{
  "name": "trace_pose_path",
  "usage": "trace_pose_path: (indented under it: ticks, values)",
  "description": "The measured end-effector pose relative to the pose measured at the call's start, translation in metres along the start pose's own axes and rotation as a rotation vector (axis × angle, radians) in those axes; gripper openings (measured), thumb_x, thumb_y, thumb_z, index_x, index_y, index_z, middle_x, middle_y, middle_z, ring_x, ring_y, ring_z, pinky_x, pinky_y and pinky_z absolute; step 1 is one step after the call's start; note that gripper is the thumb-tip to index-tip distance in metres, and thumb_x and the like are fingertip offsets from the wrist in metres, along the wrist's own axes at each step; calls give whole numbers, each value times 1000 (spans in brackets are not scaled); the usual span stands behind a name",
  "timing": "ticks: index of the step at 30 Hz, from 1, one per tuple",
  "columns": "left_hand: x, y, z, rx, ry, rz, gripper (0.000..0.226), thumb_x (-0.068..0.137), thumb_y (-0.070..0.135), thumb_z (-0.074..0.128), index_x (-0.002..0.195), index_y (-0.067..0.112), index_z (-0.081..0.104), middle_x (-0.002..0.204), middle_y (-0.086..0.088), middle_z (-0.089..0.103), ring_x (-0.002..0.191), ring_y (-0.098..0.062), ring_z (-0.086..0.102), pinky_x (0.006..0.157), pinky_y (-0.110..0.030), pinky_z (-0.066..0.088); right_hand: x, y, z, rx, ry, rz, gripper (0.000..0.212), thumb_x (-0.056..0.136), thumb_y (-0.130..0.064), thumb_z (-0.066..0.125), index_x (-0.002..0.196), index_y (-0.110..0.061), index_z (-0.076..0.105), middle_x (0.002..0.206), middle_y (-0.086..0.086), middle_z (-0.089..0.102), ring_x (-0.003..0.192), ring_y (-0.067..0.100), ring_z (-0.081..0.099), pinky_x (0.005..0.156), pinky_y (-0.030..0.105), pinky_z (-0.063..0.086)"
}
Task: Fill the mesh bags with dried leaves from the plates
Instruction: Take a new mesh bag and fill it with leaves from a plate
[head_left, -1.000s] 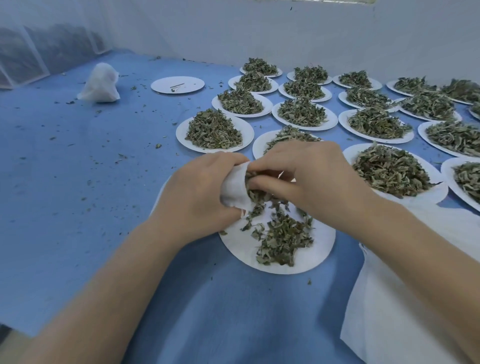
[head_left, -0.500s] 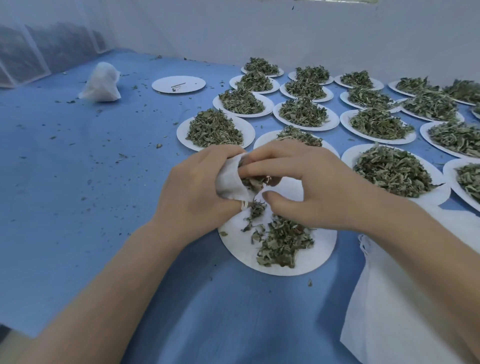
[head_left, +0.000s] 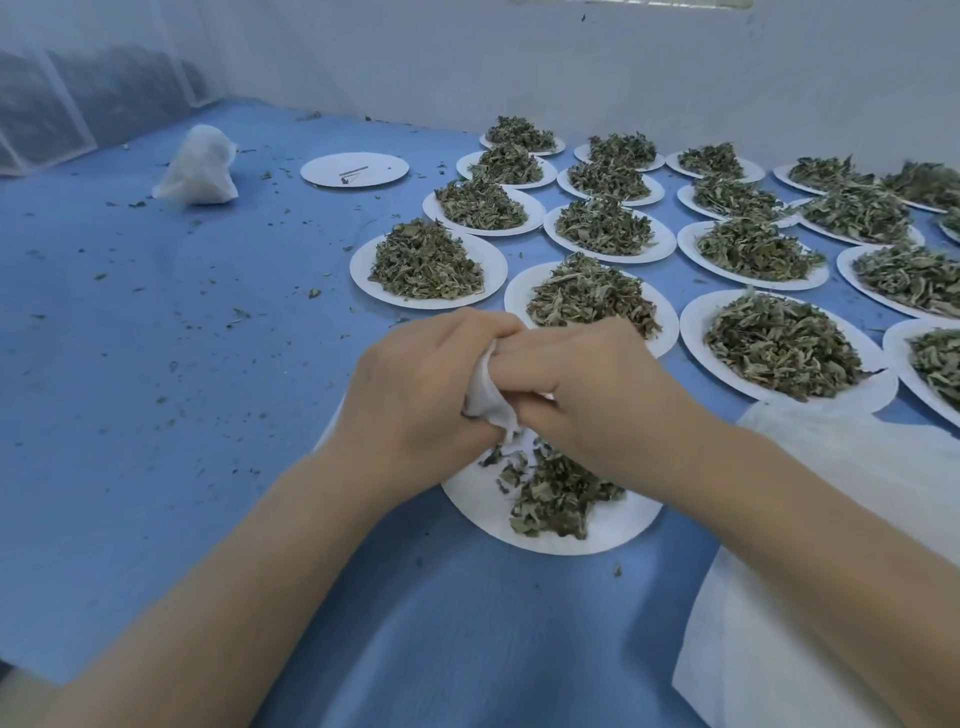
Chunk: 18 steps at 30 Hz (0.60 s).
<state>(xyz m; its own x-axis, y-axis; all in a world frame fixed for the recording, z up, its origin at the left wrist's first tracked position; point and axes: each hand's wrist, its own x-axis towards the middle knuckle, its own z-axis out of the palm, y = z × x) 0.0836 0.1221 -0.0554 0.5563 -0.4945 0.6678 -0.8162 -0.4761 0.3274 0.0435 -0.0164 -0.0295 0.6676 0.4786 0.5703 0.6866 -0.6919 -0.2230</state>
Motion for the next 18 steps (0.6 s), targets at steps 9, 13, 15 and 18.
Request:
trace_pose_path:
  ticks: [9,13,15,18]
  values:
    - [1,-7,-4,-183,31,-257,55,54,26,70,101,42,47,88,16,61,78,-5,56,62,-21,45,2,-2,-25,-76,-114,11,18,81,4,60,80,-14,64,72,-7,57,66,7,43,61,13,36]
    - [0,-6,-2,-199,20,-246,58,55,25,71,105,43,48,93,26,60,82,1,55,65,-9,42,1,-2,-18,-162,39,26,12,74,-1,68,79,-11,70,74,-2,64,67,10,54,60,19,41]
    - [0,-4,0,-182,0,-204,58,54,21,64,106,41,47,84,27,60,81,-2,53,69,-8,39,0,0,-12,-255,11,-19,13,64,5,70,67,-7,67,63,2,61,56,19,54,49,26,40]
    - [-1,-2,1,-160,-41,-188,58,53,20,55,106,42,46,77,22,59,83,-4,50,72,-10,36,2,1,-5,-262,-109,-75,27,51,13,70,64,-10,68,59,2,61,47,13,49,45,20,33]
